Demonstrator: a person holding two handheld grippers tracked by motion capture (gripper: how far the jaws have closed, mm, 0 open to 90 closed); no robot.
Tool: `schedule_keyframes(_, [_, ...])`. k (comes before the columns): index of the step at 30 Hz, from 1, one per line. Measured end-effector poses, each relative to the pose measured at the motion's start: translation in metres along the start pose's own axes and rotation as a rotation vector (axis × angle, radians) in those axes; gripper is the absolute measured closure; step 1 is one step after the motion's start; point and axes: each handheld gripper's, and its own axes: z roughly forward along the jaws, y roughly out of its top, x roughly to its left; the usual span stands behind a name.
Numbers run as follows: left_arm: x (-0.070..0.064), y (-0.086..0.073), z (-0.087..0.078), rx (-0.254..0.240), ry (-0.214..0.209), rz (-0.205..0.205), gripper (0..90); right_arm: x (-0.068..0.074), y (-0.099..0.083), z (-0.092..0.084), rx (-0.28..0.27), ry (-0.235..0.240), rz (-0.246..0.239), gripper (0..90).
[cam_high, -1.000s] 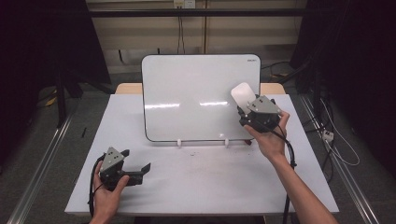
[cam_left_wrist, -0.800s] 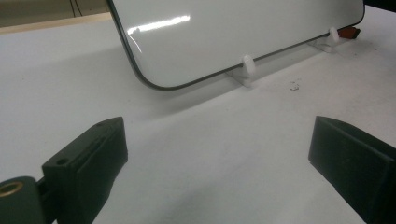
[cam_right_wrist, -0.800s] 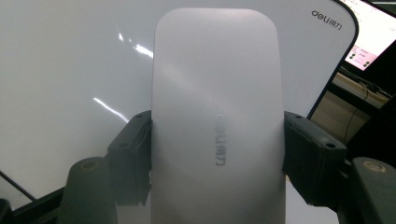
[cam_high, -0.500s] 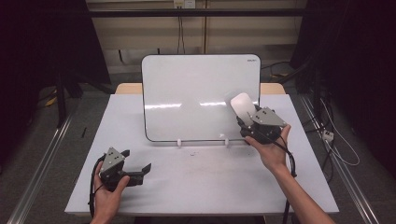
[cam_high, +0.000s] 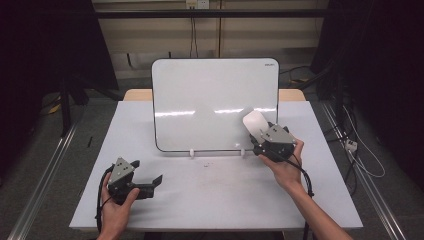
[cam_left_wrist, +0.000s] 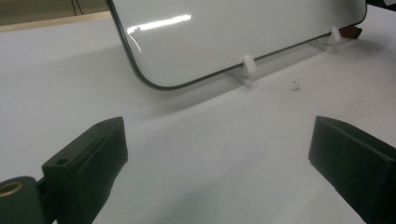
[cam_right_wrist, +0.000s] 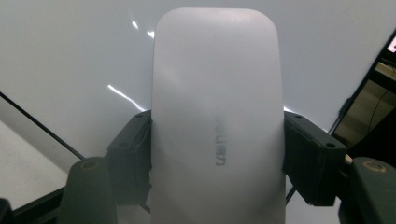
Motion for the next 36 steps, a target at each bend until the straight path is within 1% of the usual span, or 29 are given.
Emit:
schedule_keyframes(3, [0.0,0.0,0.0,0.001,0.0,-0.002,4.5,0.002,-0.001,0.005,0.014,-0.003,-0.016,31.4])
schedule_keyframes(6, [-0.001,0.0,0.0,0.002,-0.002,0.006,4.5,0.002,-0.002,0.009,0.015,-0.012,-0.032,31.5])
schedule_keyframes(11, [-0.001,0.0,0.001,0.005,-0.004,0.004,4.5,0.001,-0.006,0.015,0.039,-0.02,-0.027,31.4])
schedule_keyframes(15, [-0.001,0.0,0.001,0.004,-0.001,0.007,4.5,-0.001,-0.006,0.016,0.039,-0.034,-0.033,31.5])
schedule_keyframes(18, [-0.001,0.0,0.001,0.005,0.001,0.007,4.5,-0.001,-0.009,0.02,0.058,-0.032,-0.031,31.5])
schedule_keyframes(22, [-0.001,0.0,0.0,0.001,0.001,0.003,4.5,0.001,-0.012,0.026,0.074,-0.053,-0.053,31.5])
schedule_keyframes(30, [-0.004,0.001,0.0,0.004,-0.002,0.015,4.5,0.003,-0.011,0.026,0.084,-0.061,-0.05,31.2])
schedule_keyframes(32, [-0.005,0.001,0.0,0.002,-0.004,0.011,4.5,0.003,-0.011,0.026,0.085,-0.062,-0.049,31.1])
schedule_keyframes(34, [-0.004,0.001,0.0,0.004,-0.002,0.011,4.5,0.002,-0.011,0.026,0.088,-0.056,-0.037,30.9])
schedule_keyframes(36, [-0.002,0.001,0.0,0.006,0.0,0.009,4.5,0.003,-0.011,0.026,0.089,-0.06,-0.039,30.7])
